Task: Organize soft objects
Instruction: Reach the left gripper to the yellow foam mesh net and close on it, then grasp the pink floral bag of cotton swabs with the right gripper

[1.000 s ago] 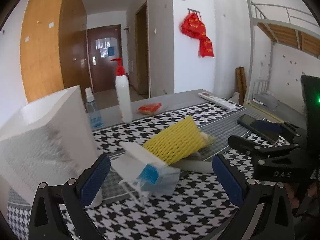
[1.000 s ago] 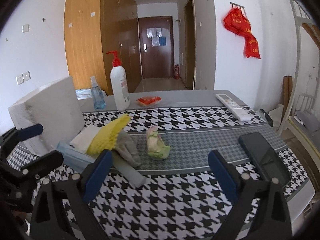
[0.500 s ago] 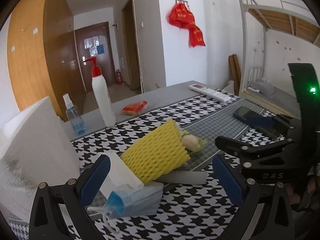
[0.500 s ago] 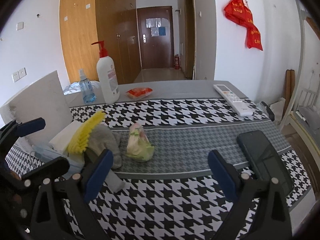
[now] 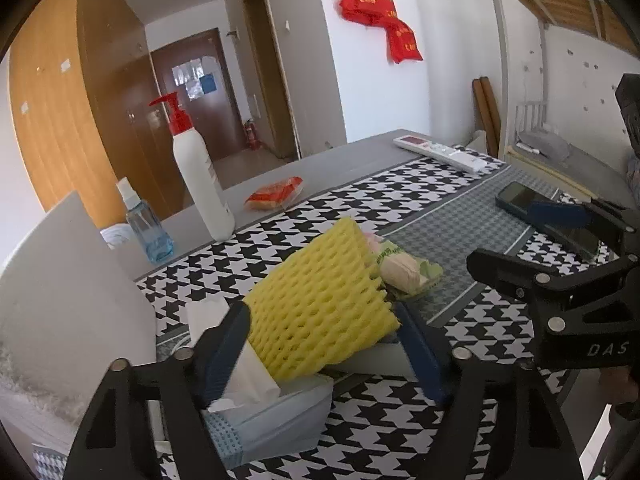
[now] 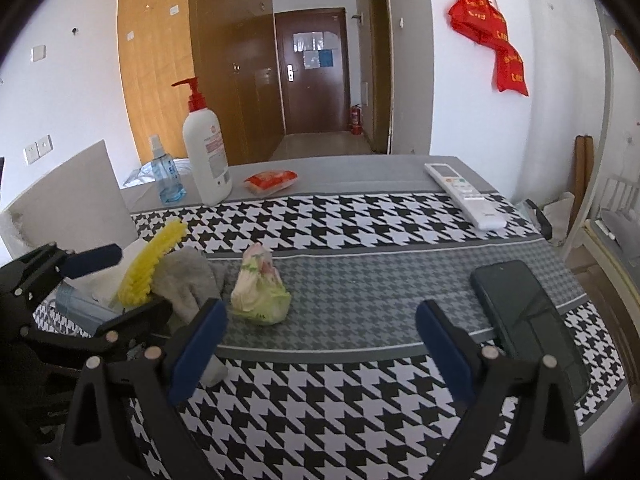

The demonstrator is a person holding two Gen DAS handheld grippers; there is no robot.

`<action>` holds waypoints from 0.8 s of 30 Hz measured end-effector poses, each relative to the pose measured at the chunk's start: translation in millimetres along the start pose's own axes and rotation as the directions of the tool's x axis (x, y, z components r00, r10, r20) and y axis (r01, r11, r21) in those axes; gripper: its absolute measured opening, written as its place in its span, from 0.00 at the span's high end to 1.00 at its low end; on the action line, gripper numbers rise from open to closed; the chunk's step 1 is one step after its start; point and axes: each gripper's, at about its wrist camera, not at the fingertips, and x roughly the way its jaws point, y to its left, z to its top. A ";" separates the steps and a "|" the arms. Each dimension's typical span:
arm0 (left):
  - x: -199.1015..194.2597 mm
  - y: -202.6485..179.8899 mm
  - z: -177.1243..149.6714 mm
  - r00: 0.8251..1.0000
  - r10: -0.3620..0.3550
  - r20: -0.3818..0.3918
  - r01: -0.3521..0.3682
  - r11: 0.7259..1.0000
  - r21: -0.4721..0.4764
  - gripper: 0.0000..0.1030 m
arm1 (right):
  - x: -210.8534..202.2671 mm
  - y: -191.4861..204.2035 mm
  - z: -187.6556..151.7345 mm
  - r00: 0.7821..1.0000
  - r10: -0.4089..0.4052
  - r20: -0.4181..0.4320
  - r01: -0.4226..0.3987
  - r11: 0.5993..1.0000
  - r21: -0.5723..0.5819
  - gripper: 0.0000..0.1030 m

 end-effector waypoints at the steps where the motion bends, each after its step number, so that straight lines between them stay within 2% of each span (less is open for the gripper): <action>1: -0.1 -1.0 0.2 1.000 0.006 0.000 -0.006 1.000 -0.001 0.34 | 1.7 0.9 0.7 1.000 0.000 -0.003 0.000 1.000 -0.004 0.05; 8: 5.1 5.9 0.0 1.000 0.023 -0.014 -0.023 0.999 -0.037 0.54 | 15.9 9.0 5.5 0.999 0.009 -0.040 -0.010 0.999 -0.032 0.05; 17: 6.6 16.7 1.1 1.000 0.010 -0.020 -0.012 0.997 -0.083 0.81 | 31.2 20.3 13.1 0.998 0.020 -0.065 -0.024 0.997 -0.067 0.05; 20: 6.1 19.9 0.8 1.000 -0.002 -0.020 0.000 0.996 -0.093 0.84 | 40.5 23.4 14.6 0.995 0.022 -0.096 -0.029 0.997 -0.071 0.06; 24: 5.2 20.3 1.2 0.999 -0.025 -0.028 0.022 0.995 -0.096 0.85 | 51.6 29.4 15.1 0.990 0.028 -0.138 -0.040 0.996 -0.082 0.14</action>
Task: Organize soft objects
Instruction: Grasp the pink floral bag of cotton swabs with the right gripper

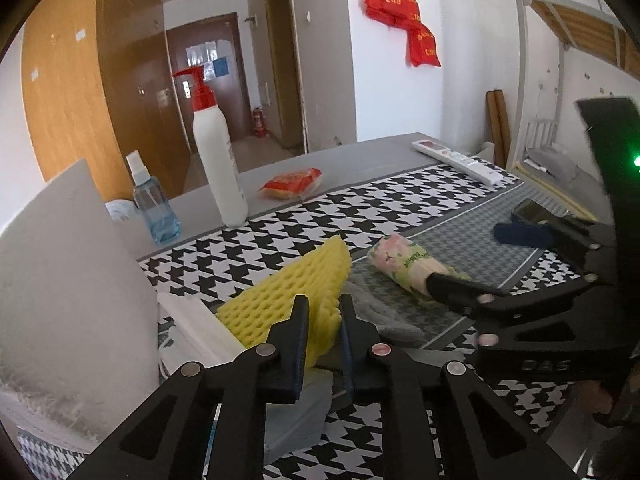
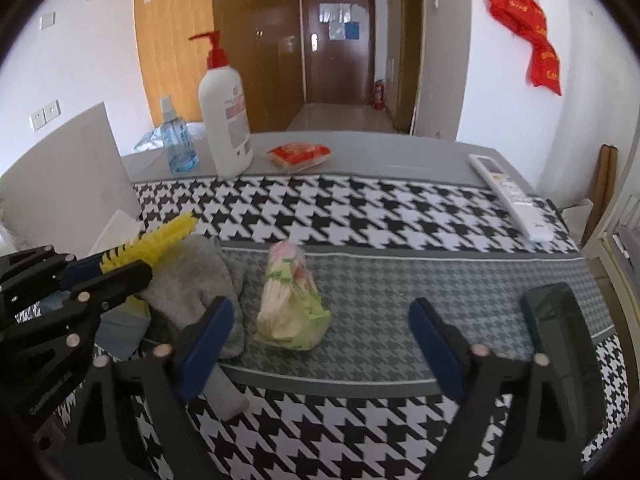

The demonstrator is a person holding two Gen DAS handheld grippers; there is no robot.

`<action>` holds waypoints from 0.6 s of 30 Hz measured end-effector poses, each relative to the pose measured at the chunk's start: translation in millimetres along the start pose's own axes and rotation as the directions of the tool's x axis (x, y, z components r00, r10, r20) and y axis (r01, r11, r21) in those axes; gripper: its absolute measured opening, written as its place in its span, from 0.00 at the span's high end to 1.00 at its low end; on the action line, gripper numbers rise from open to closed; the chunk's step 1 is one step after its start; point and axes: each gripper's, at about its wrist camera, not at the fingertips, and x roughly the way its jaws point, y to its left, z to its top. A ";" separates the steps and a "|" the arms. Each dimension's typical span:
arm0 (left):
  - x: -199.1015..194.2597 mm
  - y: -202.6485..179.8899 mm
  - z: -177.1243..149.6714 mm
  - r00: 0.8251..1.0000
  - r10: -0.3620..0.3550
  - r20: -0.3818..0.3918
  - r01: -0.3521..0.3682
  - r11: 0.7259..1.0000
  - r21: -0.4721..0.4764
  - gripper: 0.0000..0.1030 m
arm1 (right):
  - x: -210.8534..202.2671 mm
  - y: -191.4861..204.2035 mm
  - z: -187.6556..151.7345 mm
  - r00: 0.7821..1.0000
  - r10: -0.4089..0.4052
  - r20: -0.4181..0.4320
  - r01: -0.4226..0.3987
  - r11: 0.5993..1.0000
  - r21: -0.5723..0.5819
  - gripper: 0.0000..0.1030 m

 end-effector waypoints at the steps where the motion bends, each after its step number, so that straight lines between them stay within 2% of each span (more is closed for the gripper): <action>1: -0.9 0.6 0.5 1.000 -0.005 0.004 0.005 1.000 -0.004 0.85 | 1.7 1.2 0.3 1.000 -0.003 -0.006 0.003 1.000 -0.003 0.15; 6: 0.0 2.4 -0.5 1.000 -0.015 0.000 0.015 1.000 -0.014 0.85 | 8.3 5.4 2.9 1.000 0.002 -0.029 -0.003 1.000 -0.022 0.20; 10: -0.7 3.2 -0.7 1.000 -0.020 0.002 0.020 1.000 -0.019 0.86 | 20.0 6.2 3.8 0.996 0.004 -0.084 -0.006 1.000 -0.016 0.35; 14: -0.1 4.0 -0.4 0.999 -0.033 0.001 0.033 0.999 -0.021 0.86 | 24.7 4.9 4.3 0.995 0.010 -0.102 -0.011 1.000 -0.007 0.37; 18: -1.2 6.1 -1.1 0.999 -0.040 0.006 0.040 0.999 -0.027 0.86 | 32.7 6.8 3.6 0.991 0.019 -0.133 -0.021 1.000 -0.012 0.54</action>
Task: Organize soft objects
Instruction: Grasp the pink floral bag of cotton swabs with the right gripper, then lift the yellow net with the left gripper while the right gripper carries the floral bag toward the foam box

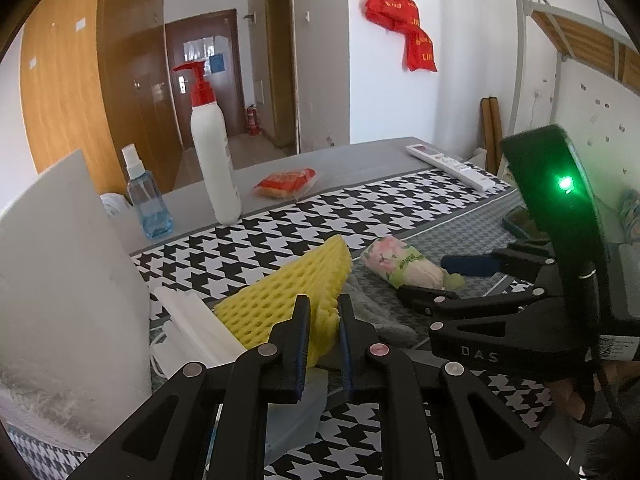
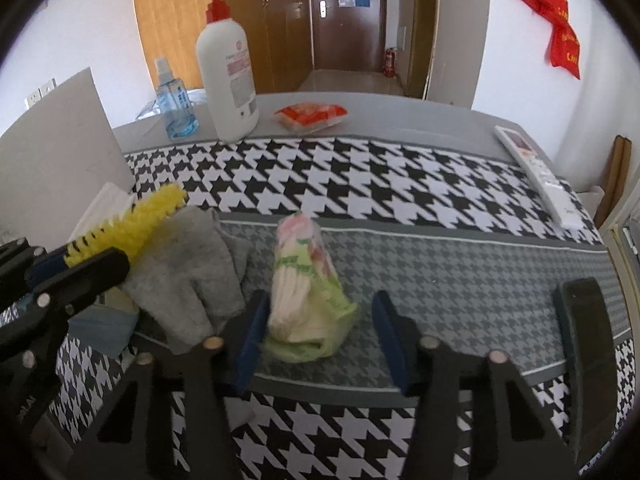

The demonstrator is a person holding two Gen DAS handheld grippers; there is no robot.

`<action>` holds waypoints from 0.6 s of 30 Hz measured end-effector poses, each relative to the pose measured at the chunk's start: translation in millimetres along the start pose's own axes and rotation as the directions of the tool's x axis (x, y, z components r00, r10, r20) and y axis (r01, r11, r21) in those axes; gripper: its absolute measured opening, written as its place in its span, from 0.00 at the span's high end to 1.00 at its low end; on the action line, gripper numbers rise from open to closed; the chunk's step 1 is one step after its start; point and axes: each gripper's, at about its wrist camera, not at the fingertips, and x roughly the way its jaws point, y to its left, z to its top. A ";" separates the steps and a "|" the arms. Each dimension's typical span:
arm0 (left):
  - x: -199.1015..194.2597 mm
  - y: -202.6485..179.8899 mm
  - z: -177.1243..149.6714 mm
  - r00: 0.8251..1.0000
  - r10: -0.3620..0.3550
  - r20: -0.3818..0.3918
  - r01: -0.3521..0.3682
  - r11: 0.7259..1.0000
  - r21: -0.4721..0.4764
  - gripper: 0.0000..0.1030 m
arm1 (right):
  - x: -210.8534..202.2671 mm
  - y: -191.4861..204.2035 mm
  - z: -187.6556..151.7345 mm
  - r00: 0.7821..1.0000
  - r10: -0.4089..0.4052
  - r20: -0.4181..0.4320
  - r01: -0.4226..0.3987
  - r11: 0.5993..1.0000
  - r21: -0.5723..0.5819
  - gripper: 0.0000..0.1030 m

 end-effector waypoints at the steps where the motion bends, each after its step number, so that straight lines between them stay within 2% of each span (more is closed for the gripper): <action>1: -0.4 0.4 0.0 1.000 0.000 0.002 0.000 1.000 -0.001 0.87 | 1.8 0.4 -0.2 1.000 0.001 -0.008 -0.001 1.000 -0.001 0.60; 5: -2.4 -0.1 -0.8 1.000 0.004 0.005 -0.004 1.000 0.004 0.89 | -1.2 0.6 -0.9 1.000 0.002 0.004 -0.002 1.000 0.002 0.69; 18: -35.0 0.2 0.3 0.997 0.010 0.083 -0.010 1.000 -0.004 0.89 | -41.4 1.8 -6.3 0.997 -0.002 0.082 -0.001 0.999 0.034 0.70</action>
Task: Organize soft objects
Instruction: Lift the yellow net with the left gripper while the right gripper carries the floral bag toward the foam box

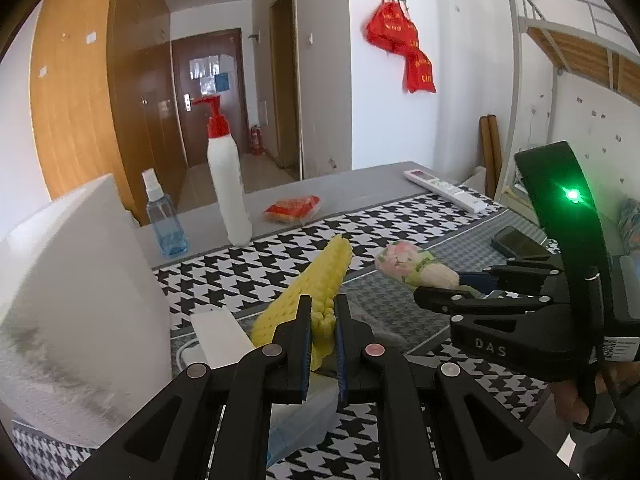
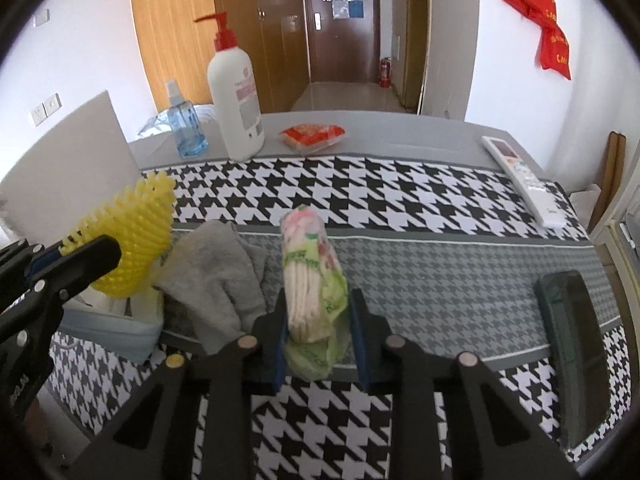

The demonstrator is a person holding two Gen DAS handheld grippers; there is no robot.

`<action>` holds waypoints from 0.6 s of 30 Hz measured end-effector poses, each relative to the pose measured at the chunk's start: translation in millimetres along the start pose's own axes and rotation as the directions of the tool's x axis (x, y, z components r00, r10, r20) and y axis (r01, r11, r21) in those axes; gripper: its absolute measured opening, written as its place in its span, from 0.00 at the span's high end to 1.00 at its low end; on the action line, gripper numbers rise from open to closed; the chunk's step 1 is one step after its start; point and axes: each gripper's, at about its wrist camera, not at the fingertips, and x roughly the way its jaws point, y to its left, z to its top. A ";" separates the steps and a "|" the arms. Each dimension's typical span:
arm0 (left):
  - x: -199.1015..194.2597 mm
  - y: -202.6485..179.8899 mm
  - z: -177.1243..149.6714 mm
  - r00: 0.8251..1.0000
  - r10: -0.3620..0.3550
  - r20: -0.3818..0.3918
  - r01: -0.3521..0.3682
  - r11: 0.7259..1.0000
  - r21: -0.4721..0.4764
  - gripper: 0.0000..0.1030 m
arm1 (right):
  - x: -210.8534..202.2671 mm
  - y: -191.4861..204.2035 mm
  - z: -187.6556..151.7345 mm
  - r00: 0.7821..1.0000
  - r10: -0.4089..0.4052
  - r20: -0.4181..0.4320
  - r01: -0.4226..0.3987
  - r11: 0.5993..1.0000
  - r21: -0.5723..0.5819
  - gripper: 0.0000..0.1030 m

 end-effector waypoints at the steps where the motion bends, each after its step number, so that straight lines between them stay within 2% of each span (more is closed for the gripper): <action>1: -2.2 -0.2 -0.3 1.000 -0.001 0.004 0.001 1.000 -0.001 0.89 | -4.6 0.5 -1.0 1.000 -0.001 0.009 0.001 1.000 0.002 0.70; 4: -9.8 -0.2 1.4 1.000 0.012 0.021 -0.012 1.000 0.006 0.89 | -14.8 1.9 -2.3 1.000 0.005 0.024 -0.005 1.000 0.010 0.70; 18: -45.0 10.1 14.6 0.995 -0.014 0.099 0.014 1.000 0.000 0.89 | -59.2 16.2 -7.1 0.995 0.006 0.099 -0.007 1.000 0.015 0.70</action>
